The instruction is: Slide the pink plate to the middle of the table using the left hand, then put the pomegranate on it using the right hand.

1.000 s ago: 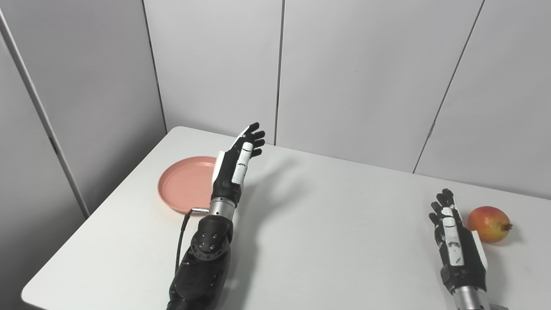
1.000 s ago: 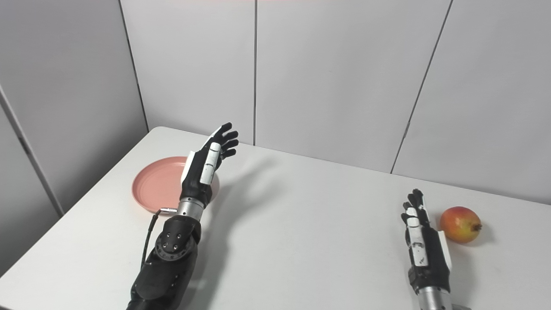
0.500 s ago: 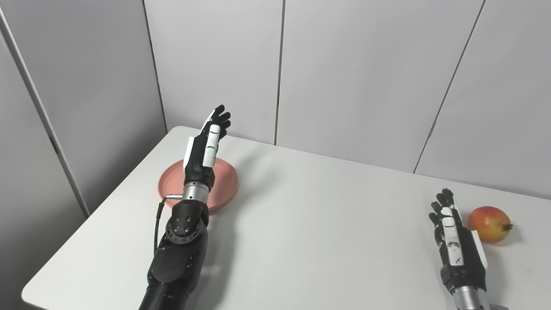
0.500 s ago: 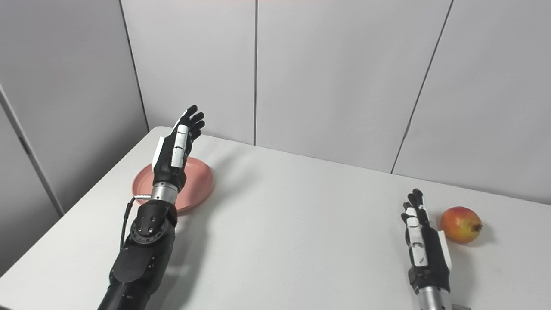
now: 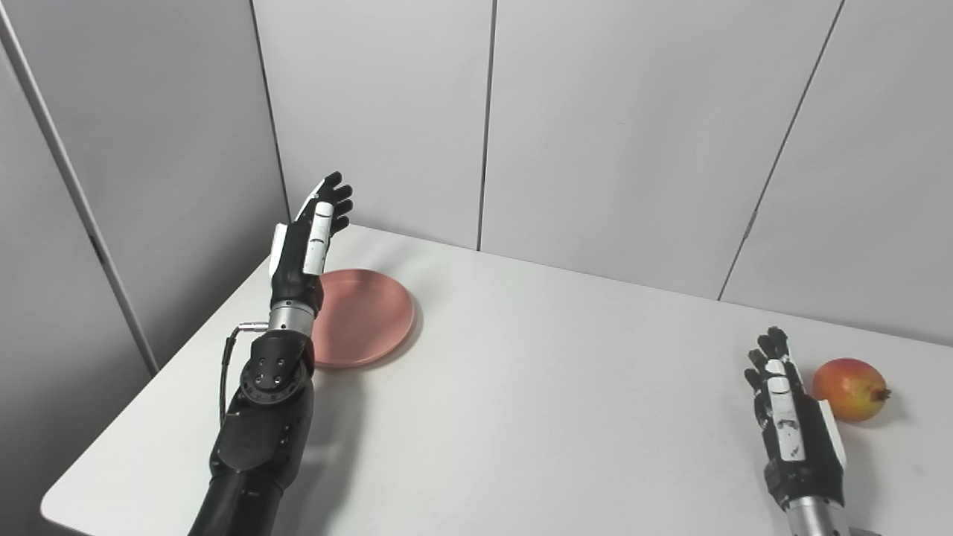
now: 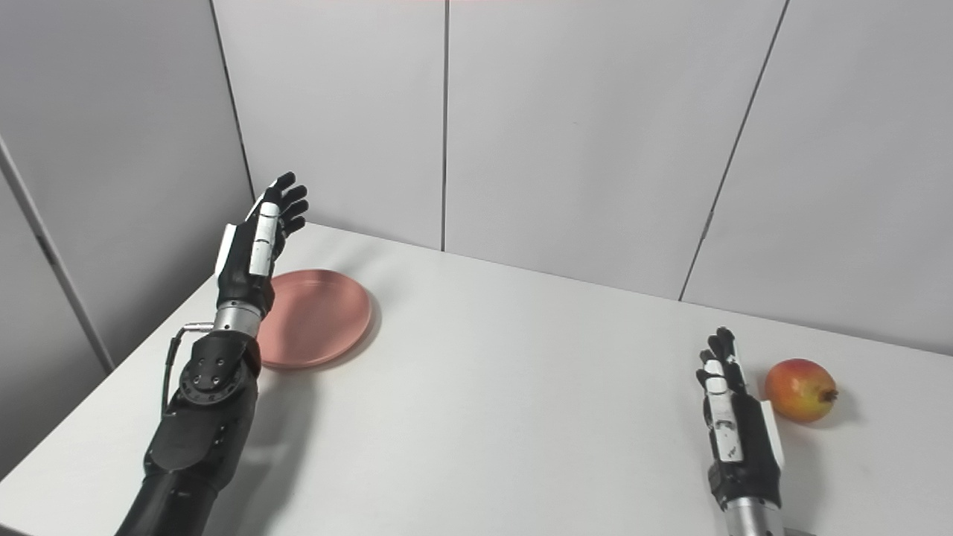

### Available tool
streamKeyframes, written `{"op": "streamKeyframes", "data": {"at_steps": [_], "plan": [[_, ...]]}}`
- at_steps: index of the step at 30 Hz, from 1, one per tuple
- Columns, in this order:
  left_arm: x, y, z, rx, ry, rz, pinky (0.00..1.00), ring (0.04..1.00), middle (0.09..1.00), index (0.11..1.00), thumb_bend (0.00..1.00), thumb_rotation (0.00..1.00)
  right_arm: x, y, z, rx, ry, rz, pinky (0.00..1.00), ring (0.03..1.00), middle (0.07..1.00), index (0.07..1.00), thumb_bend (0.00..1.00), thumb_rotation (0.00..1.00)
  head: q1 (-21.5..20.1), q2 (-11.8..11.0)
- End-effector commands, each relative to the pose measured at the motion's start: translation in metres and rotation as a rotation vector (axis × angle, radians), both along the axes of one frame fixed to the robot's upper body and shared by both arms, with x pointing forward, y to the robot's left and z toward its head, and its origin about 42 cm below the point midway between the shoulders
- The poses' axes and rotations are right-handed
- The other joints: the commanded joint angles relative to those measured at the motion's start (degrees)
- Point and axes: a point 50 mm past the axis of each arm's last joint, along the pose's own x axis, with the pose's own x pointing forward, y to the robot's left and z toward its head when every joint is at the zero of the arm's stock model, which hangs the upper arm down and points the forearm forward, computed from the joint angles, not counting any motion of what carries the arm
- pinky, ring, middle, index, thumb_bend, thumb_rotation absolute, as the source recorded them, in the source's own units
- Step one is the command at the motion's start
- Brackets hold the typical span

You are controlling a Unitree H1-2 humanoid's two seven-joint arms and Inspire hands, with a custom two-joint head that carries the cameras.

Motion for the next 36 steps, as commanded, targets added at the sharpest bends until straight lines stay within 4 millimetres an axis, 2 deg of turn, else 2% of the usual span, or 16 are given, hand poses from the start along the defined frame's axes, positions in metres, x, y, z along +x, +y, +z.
{"op": "streamKeyframes", "data": {"at_steps": [1,6,15,23,32,36], "plan": [[0.014,0.010,0.035,0.032,-0.085,-0.007,0.84,0.861,0.859,0.843,0.69,1.00,0.005,0.002,0.008,0.007,-0.051,0.005,1.00,1.000,1.000,1.000,0.38,0.91,0.1,0.0],[0.012,0.020,0.036,0.041,-0.066,0.006,0.86,0.862,0.858,0.840,0.70,1.00,0.005,0.002,0.009,0.021,-0.049,0.000,1.00,1.000,1.000,1.000,0.42,0.87,0.2,0.1],[0.007,0.040,0.038,0.051,-0.031,0.069,0.84,0.853,0.857,0.840,0.69,1.00,0.006,0.001,0.009,0.026,-0.047,0.002,1.00,1.000,1.000,1.000,0.40,0.87,0.7,0.4],[0.005,0.057,0.028,0.022,-0.002,0.097,0.83,0.858,0.862,0.848,0.68,1.00,0.006,0.001,0.010,0.031,-0.047,0.000,1.00,1.000,1.000,1.000,0.38,0.89,0.9,0.1],[0.010,0.068,0.016,0.013,0.038,0.136,0.83,0.850,0.851,0.837,0.67,1.00,0.007,0.001,0.010,0.034,-0.042,0.000,1.00,1.000,1.000,1.000,0.41,0.87,0.7,0.3],[0.012,0.071,0.007,0.010,0.047,0.129,0.83,0.850,0.848,0.830,0.68,1.00,0.007,0.001,0.011,0.035,-0.047,0.004,1.00,1.000,1.000,1.000,0.37,0.90,0.8,0.3]]}}
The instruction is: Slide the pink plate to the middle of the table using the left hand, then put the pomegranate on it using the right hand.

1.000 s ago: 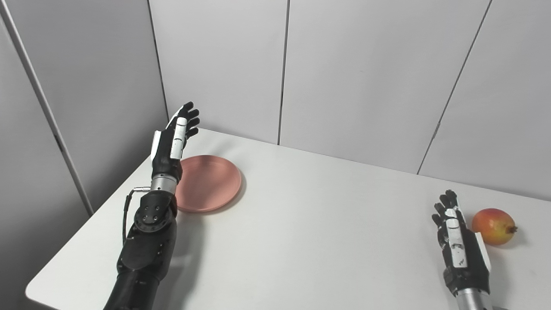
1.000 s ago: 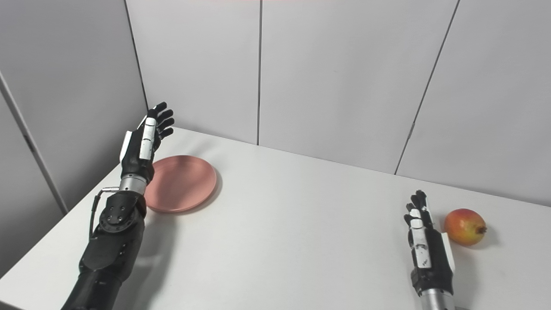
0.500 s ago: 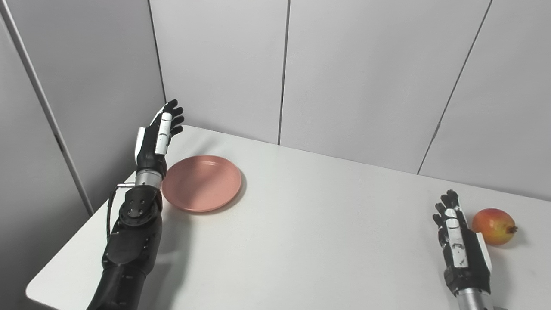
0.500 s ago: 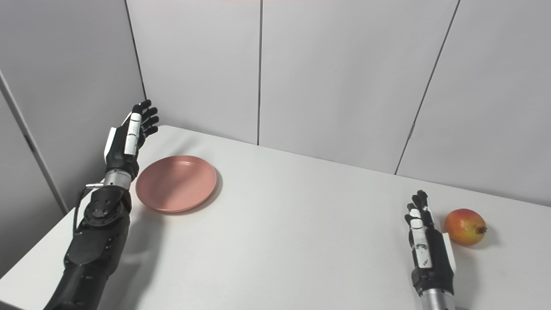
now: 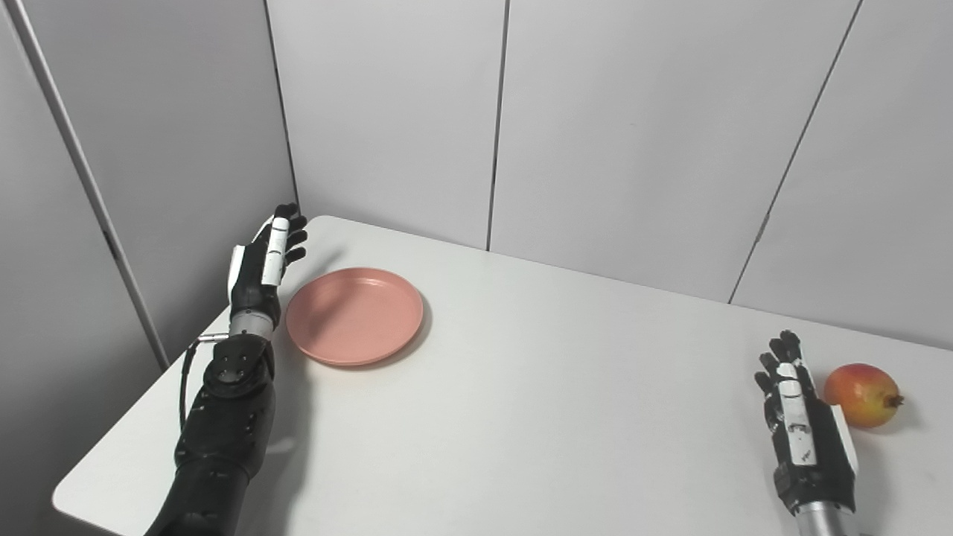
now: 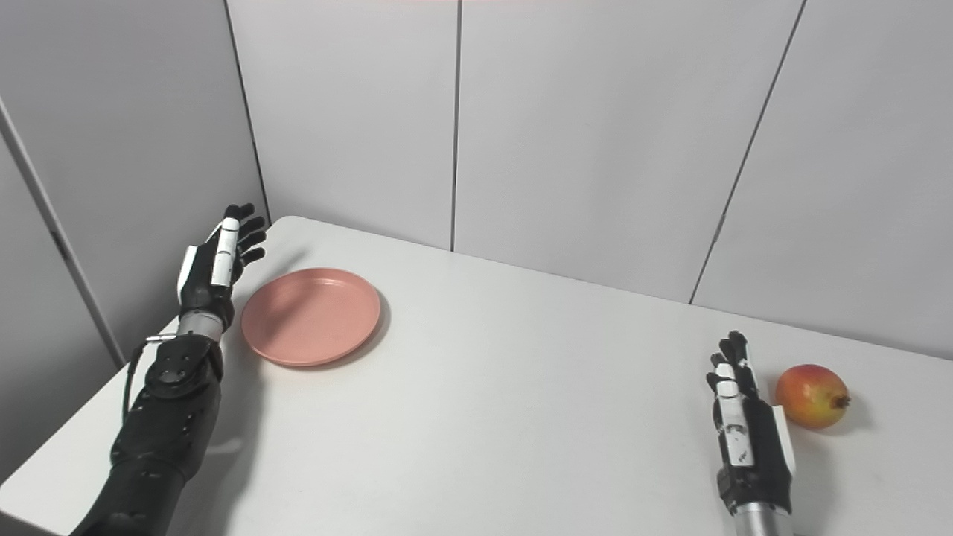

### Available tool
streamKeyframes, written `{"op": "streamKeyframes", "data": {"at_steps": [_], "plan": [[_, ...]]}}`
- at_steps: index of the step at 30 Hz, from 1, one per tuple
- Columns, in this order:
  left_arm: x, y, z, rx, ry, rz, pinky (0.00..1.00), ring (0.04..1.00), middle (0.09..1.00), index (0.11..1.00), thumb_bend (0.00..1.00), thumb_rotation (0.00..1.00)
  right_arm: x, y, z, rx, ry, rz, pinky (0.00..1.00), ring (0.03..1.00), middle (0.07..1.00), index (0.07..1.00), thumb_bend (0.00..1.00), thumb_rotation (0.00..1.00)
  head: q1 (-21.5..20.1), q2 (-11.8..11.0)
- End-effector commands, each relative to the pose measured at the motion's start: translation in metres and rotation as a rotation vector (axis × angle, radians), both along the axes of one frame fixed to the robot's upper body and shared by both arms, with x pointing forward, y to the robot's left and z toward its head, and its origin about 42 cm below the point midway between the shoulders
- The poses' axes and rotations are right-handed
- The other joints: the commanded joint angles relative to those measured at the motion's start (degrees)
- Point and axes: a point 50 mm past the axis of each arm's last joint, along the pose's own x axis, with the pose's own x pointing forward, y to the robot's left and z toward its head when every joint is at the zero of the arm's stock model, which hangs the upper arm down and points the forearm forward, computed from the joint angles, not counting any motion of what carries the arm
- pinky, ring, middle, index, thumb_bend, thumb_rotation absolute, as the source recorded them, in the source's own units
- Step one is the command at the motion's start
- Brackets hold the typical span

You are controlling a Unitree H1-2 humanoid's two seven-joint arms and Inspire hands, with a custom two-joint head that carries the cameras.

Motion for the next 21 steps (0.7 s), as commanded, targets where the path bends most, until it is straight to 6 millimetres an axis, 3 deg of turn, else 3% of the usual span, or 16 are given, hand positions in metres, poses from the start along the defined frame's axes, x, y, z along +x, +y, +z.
{"op": "streamKeyframes", "data": {"at_steps": [1,21], "plan": [[0.015,0.010,0.037,0.045,-0.117,-0.007,0.84,0.853,0.851,0.833,0.68,1.00,0.006,0.002,0.011,0.013,-0.051,0.005,1.00,1.000,1.000,1.000,0.37,0.90,0.0,0.0],[0.022,0.013,0.006,0.025,-0.052,-0.093,0.84,0.862,0.870,0.857,0.64,1.00,0.005,0.002,0.013,0.021,-0.042,-0.008,1.00,1.000,1.000,0.999,0.40,0.86,0.2,0.3]]}}
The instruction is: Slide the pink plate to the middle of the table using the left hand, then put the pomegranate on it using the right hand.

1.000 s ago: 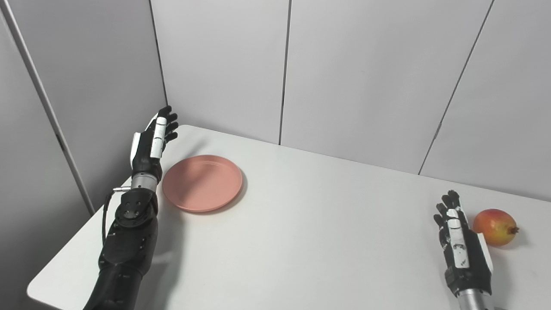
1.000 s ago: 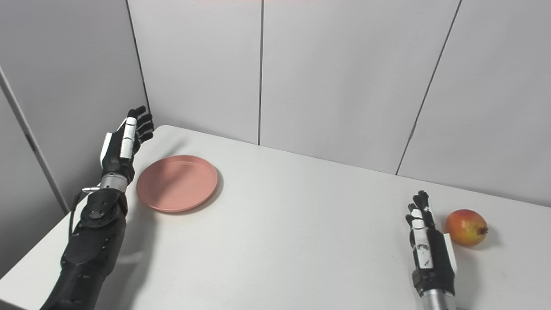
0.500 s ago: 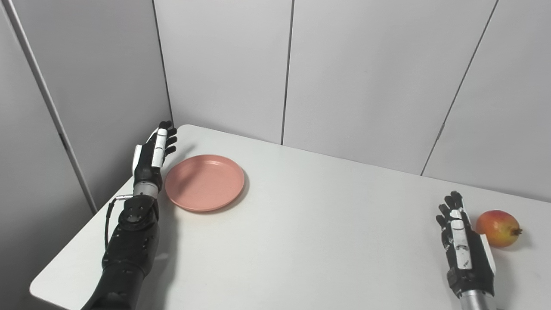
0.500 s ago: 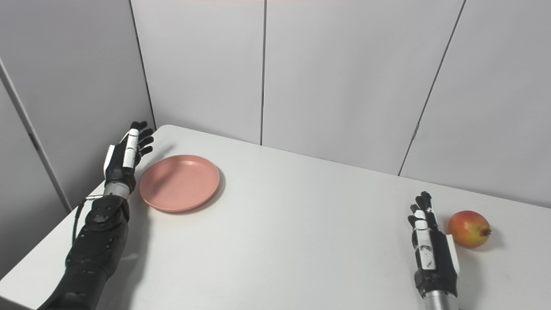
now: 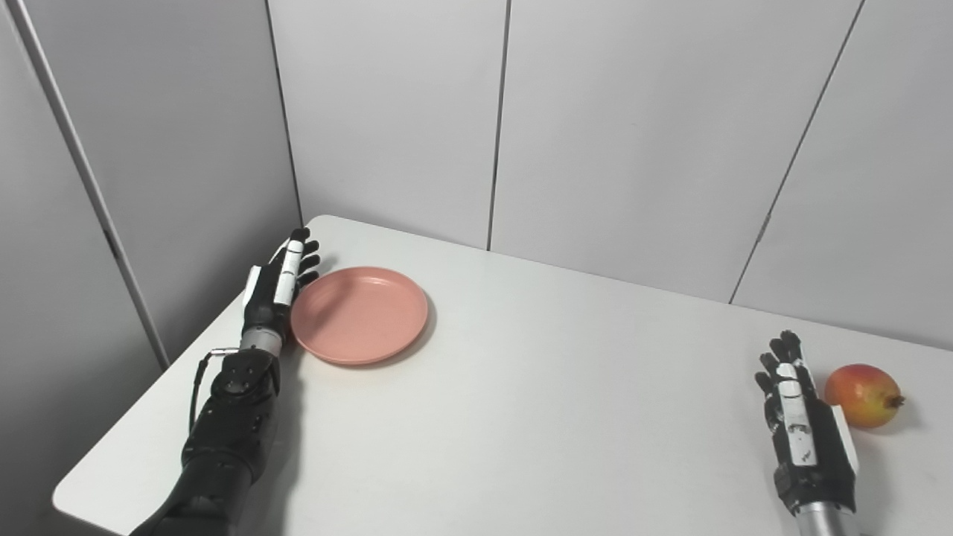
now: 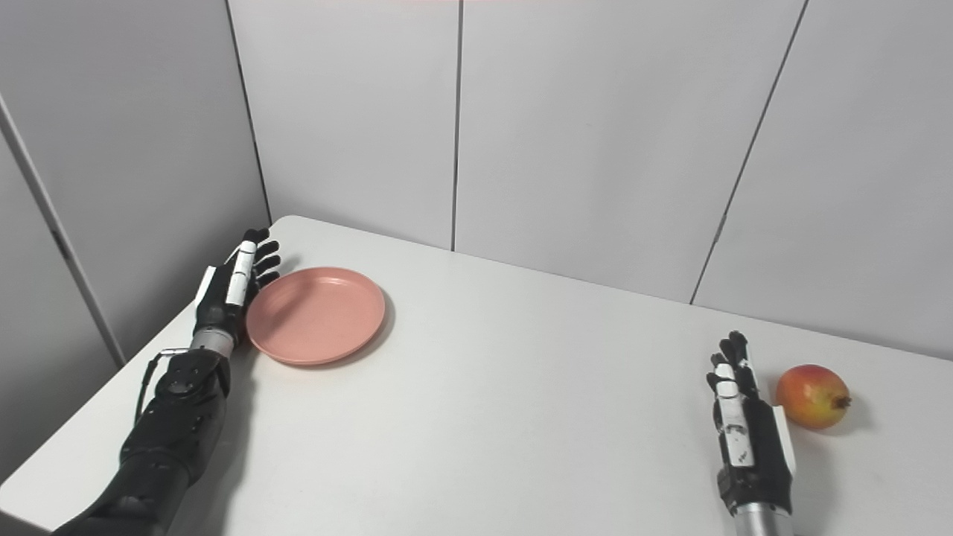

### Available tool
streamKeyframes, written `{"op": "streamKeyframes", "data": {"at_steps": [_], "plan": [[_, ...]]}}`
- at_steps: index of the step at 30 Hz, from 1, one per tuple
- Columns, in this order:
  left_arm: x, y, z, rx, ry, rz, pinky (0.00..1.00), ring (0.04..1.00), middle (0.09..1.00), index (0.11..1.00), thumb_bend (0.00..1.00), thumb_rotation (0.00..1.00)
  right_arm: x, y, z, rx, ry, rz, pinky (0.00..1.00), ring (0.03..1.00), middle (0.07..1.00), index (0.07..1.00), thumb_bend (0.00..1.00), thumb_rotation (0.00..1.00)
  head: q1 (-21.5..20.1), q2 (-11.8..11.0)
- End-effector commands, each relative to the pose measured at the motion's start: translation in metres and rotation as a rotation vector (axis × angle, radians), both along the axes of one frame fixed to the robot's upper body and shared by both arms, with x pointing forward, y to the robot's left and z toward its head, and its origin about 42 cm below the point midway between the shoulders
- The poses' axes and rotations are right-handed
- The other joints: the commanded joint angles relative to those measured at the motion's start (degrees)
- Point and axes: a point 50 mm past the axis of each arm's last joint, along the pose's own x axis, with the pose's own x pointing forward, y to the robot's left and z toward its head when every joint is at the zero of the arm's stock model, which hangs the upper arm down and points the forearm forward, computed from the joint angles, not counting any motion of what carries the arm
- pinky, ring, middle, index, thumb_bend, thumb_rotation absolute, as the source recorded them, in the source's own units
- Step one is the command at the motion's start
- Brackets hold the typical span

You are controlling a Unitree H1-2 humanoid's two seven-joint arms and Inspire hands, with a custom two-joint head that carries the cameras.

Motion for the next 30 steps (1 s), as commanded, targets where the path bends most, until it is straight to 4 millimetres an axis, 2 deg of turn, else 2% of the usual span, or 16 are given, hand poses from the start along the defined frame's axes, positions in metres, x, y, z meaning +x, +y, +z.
{"op": "streamKeyframes", "data": {"at_steps": [1,7,18,30], "plan": [[0.019,0.011,0.037,0.041,-0.108,-0.022,0.84,0.862,0.869,0.856,0.64,1.00,0.005,0.003,0.013,0.021,-0.042,-0.004,1.00,1.000,1.000,1.000,0.40,0.86,0.1,0.1],[0.022,0.011,0.029,0.006,-0.090,-0.079,0.88,0.887,0.890,0.874,0.66,1.00,0.005,0.003,0.013,0.020,-0.041,-0.004,1.00,0.999,1.000,1.000,0.38,0.86,0.1,0.2],[0.027,0.008,0.018,-0.108,-0.077,-0.117,0.85,0.863,0.857,0.840,0.64,1.00,0.005,0.002,0.013,0.016,-0.039,-0.004,1.00,0.998,1.000,0.999,0.40,0.86,0.0,0.4],[0.034,-0.015,0.014,-0.144,-0.064,-0.201,0.88,0.898,0.900,0.879,0.66,1.00,0.005,0.003,0.013,0.012,-0.045,-0.004,1.00,0.995,1.000,1.000,0.41,0.86,-0.3,0.7]]}}
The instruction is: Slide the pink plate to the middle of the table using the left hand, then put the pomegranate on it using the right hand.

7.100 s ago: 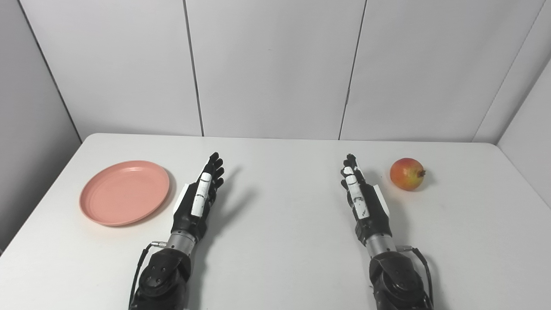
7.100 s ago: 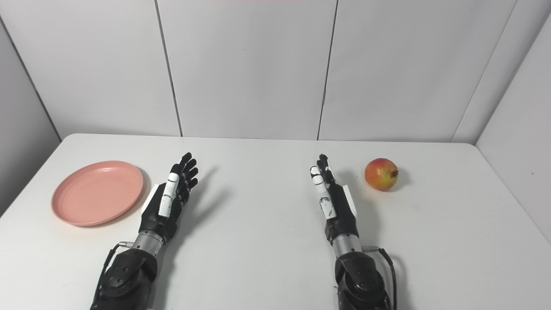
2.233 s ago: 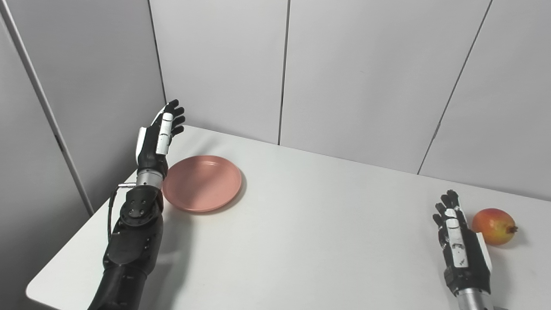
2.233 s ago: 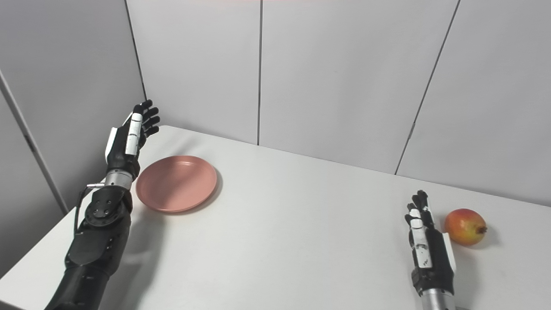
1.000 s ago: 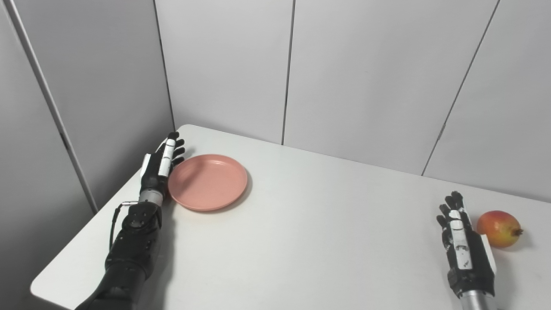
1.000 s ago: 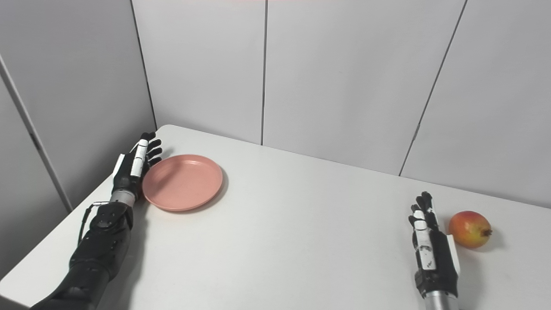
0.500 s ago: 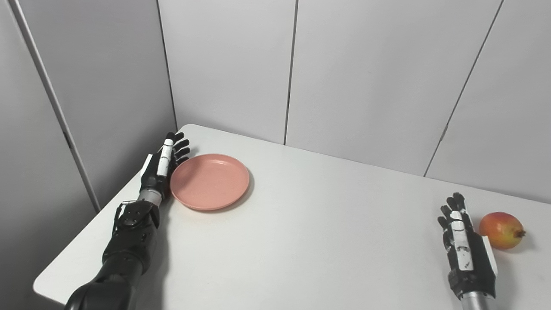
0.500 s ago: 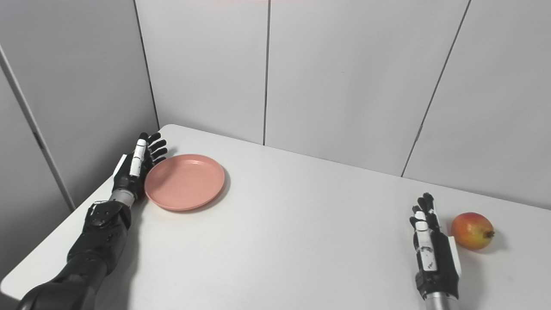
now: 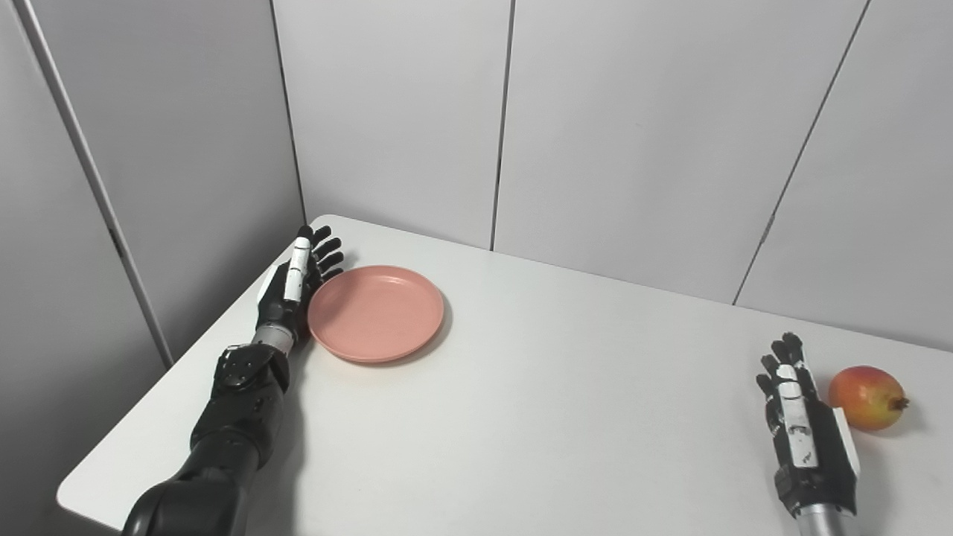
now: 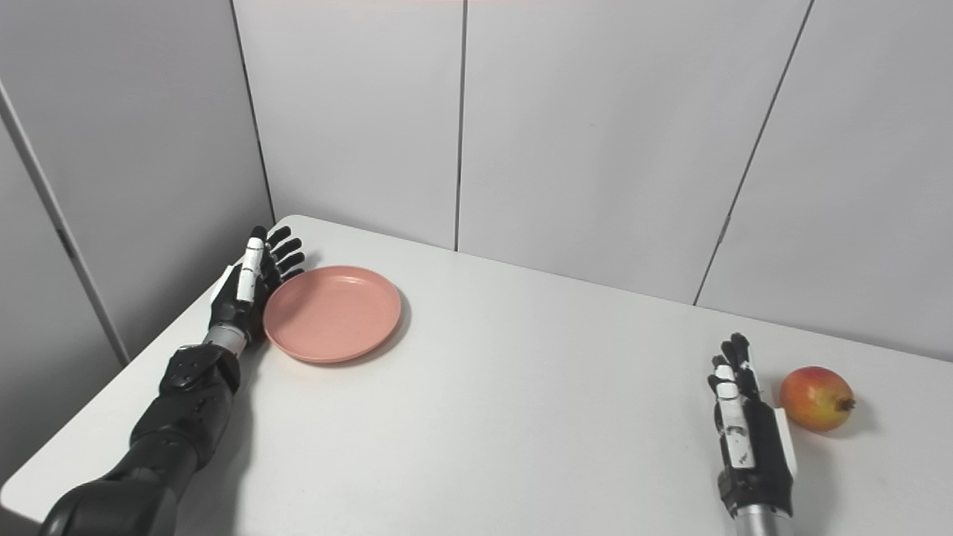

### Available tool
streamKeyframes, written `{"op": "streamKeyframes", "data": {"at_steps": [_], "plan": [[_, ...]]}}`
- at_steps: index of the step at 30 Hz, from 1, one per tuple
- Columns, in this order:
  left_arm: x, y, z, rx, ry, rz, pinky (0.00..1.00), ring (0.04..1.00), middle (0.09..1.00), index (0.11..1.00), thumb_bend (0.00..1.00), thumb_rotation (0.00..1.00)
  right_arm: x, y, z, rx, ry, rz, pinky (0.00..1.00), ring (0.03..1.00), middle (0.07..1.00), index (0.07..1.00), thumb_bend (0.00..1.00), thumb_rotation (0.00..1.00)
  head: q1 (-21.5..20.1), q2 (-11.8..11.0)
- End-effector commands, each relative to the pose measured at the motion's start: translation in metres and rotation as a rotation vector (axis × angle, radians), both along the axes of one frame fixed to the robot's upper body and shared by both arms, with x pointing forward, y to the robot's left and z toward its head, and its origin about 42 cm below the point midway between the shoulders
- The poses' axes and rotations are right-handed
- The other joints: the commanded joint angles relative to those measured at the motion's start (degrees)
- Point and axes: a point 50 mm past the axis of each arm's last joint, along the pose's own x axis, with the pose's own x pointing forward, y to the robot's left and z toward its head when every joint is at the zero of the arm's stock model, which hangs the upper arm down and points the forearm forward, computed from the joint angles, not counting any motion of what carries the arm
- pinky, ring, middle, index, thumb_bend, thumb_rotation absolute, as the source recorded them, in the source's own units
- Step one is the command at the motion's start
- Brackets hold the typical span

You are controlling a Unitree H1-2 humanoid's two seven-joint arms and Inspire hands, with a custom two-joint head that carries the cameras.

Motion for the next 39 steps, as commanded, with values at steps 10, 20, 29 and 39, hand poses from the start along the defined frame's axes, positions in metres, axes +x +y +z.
{"op": "streamKeyframes", "data": {"at_steps": [10,20,29,39], "plan": [[0.019,-0.029,0.019,0.004,-0.076,-0.081,0.89,0.900,0.897,0.878,0.66,1.00,0.006,0.003,0.014,0.004,-0.056,-0.002,1.00,0.992,0.996,0.999,0.41,0.87,0.0,0.3],[0.021,-0.056,0.019,0.024,-0.075,-0.140,0.90,0.919,0.916,0.899,0.64,1.00,0.005,0.003,0.015,0.018,-0.043,-0.004,1.00,0.989,0.994,0.996,0.41,0.85,-0.5,0.6],[0.019,-0.085,0.016,0.043,-0.081,-0.158,0.90,0.916,0.914,0.897,0.62,1.00,0.005,0.006,0.016,-0.002,-0.057,0.001,1.00,0.986,0.994,0.998,0.40,0.88,-0.9,1.1],[0.016,-0.114,0.017,0.049,-0.086,-0.207,0.91,0.908,0.908,0.900,0.66,1.00,0.003,0.008,0.017,0.005,-0.055,0.005,1.00,0.987,0.996,0.998,0.43,0.86,-2.2,1.9]]}}
